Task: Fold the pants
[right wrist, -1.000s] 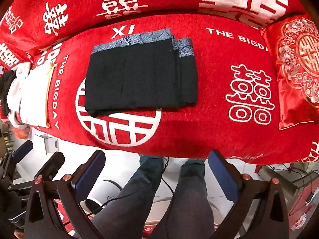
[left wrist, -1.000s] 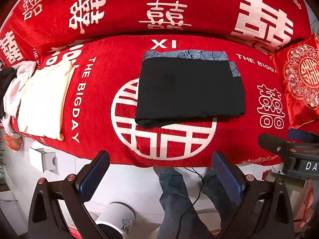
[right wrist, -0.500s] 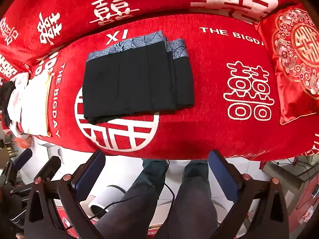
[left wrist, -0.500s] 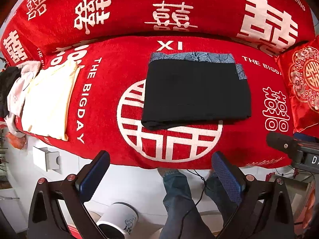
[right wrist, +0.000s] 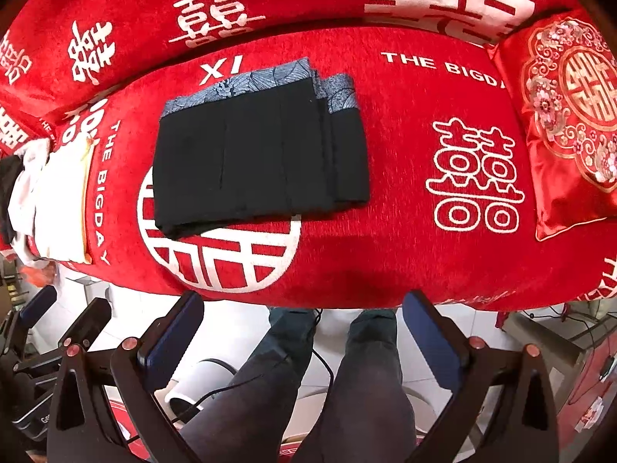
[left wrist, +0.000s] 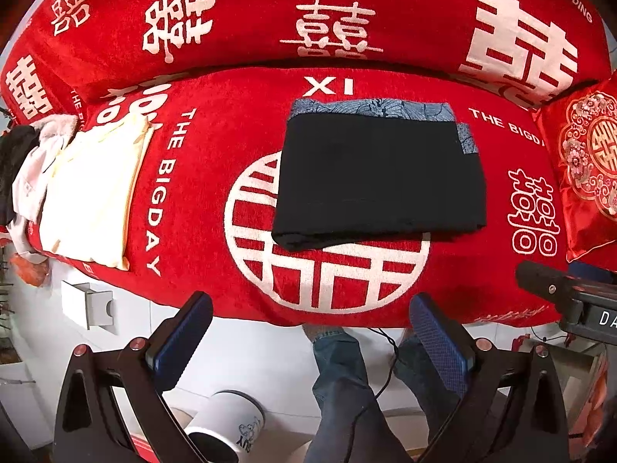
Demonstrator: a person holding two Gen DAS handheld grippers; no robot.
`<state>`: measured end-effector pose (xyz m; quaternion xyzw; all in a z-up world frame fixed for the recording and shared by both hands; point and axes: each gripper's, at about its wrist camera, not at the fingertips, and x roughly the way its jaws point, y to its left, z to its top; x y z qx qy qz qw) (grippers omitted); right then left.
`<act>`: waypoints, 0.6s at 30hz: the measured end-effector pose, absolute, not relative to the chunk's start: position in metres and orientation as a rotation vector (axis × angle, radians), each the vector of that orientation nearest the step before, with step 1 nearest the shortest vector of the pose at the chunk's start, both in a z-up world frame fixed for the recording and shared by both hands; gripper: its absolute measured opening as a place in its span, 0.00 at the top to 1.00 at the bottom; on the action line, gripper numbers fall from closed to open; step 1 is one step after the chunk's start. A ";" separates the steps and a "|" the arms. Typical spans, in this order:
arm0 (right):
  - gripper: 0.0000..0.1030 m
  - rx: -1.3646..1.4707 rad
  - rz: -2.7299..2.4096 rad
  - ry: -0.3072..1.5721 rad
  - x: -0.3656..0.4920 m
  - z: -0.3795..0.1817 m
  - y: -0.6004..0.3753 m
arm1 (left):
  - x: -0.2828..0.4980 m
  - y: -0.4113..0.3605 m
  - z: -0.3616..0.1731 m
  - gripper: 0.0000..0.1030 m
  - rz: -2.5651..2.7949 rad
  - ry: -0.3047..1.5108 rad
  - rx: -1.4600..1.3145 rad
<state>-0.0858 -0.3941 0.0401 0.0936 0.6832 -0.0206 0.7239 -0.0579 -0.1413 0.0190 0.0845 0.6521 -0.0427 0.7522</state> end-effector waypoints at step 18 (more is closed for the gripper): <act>0.00 0.102 -0.037 1.476 -0.083 0.047 -0.378 | -0.055 -0.140 0.019 0.01 -0.068 1.408 0.174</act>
